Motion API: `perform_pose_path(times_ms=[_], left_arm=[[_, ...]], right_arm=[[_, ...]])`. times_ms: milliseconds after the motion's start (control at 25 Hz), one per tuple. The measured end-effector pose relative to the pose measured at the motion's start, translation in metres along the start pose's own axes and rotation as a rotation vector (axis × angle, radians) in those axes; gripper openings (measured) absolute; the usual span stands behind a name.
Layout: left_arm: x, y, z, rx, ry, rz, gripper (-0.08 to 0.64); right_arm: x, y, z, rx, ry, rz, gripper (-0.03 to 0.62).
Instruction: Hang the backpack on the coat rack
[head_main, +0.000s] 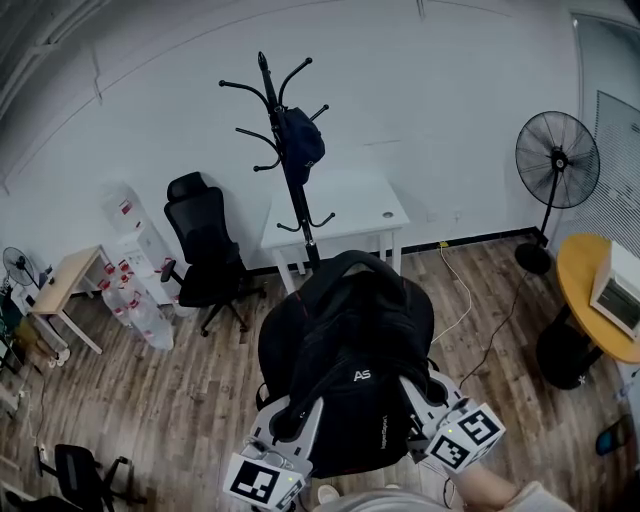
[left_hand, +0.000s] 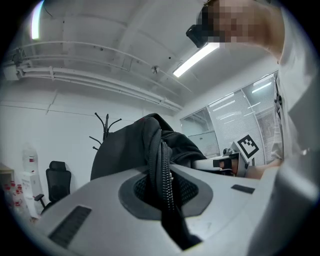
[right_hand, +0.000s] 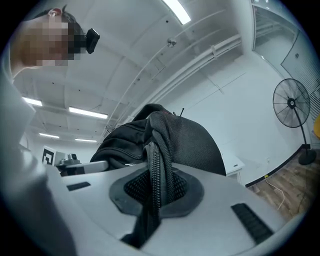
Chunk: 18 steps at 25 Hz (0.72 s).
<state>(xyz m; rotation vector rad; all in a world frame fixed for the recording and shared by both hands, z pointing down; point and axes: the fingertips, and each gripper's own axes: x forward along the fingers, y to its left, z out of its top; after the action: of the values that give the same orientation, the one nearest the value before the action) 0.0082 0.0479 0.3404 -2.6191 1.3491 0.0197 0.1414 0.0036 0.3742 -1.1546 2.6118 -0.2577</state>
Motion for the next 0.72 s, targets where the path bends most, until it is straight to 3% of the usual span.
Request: perform_pose_path(times_ms=[480,720], left_arm=[[0.026,-0.027,-0.009,-0.015,0.037,0.063,0.031],[0.031,-0.01,-0.012,-0.011,0.05,0.1,0.031]], right_arm=[[-0.016,-0.033,0.007,0.002,0.022,0.055,0.034],[0.006,-0.035,0.008,-0.002,0.026,0.084,0.034]])
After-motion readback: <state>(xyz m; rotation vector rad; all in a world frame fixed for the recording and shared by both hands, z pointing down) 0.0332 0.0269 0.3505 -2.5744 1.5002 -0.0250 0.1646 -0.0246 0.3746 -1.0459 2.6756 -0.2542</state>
